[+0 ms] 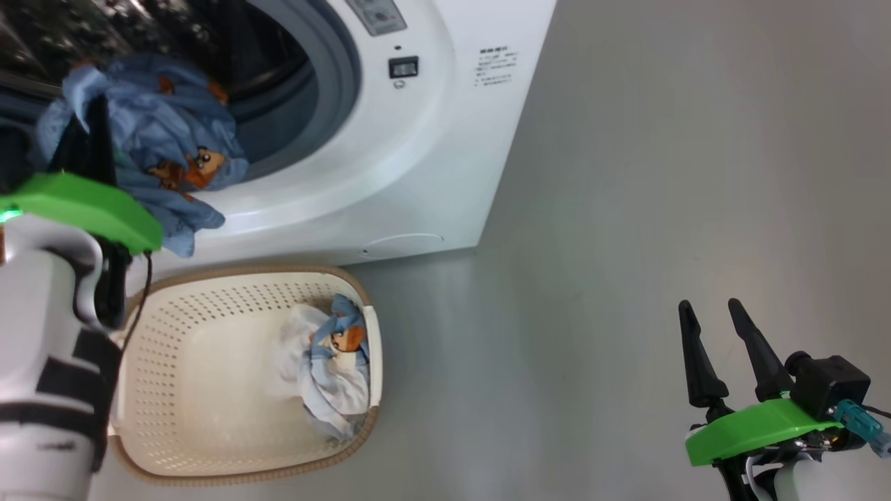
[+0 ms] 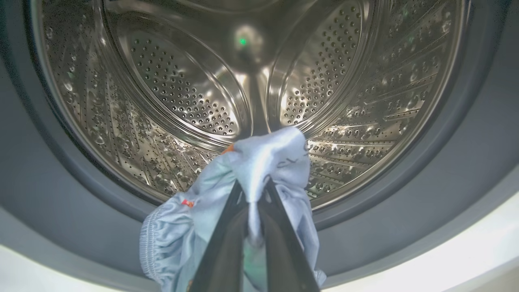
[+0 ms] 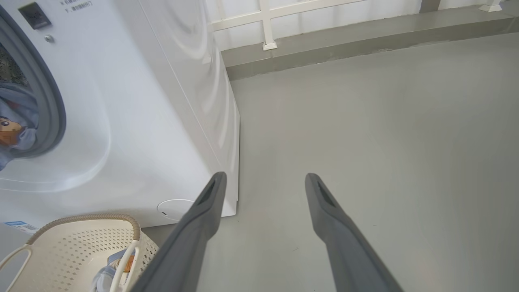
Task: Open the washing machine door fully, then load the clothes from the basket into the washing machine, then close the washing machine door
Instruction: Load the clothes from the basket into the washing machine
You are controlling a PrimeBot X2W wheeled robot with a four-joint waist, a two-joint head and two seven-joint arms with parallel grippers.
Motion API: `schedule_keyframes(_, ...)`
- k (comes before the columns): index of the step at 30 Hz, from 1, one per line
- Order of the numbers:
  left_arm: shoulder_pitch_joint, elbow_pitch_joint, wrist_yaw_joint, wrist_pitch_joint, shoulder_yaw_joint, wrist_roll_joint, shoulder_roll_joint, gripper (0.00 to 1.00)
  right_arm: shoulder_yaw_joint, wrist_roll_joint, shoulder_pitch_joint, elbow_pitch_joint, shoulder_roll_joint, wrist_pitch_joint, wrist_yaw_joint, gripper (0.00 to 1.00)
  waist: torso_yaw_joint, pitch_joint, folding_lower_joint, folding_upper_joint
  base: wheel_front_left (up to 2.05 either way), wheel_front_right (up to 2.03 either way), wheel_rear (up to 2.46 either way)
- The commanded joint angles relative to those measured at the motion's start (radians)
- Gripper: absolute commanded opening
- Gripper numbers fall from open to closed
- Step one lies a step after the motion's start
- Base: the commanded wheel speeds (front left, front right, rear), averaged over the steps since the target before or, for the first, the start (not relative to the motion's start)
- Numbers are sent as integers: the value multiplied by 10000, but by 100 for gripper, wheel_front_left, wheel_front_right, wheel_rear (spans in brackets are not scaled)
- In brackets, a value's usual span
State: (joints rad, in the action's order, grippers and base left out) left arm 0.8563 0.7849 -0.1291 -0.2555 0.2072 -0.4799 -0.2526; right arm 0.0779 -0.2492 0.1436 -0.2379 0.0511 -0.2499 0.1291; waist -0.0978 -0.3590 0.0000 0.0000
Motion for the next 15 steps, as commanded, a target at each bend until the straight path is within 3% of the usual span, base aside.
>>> schedule_keyframes(1,462,39,-15,-63,-153,-97,-504,0,-268,-14,141,229,7,-118,16,100,-192,-230,0,0,0,0,0)
schedule_keyframes(10,2341,2431,-15,-35,437,-600,-715,0,-632,-355,502,220,-6,-118,16,100,-693,-802,0,0,0,0,0)
schedule_keyframes(15,3119,3026,-15,-46,745,-732,-954,0,-766,-520,610,268,-7,-118,16,100,-1003,-1083,0,0,0,0,0)
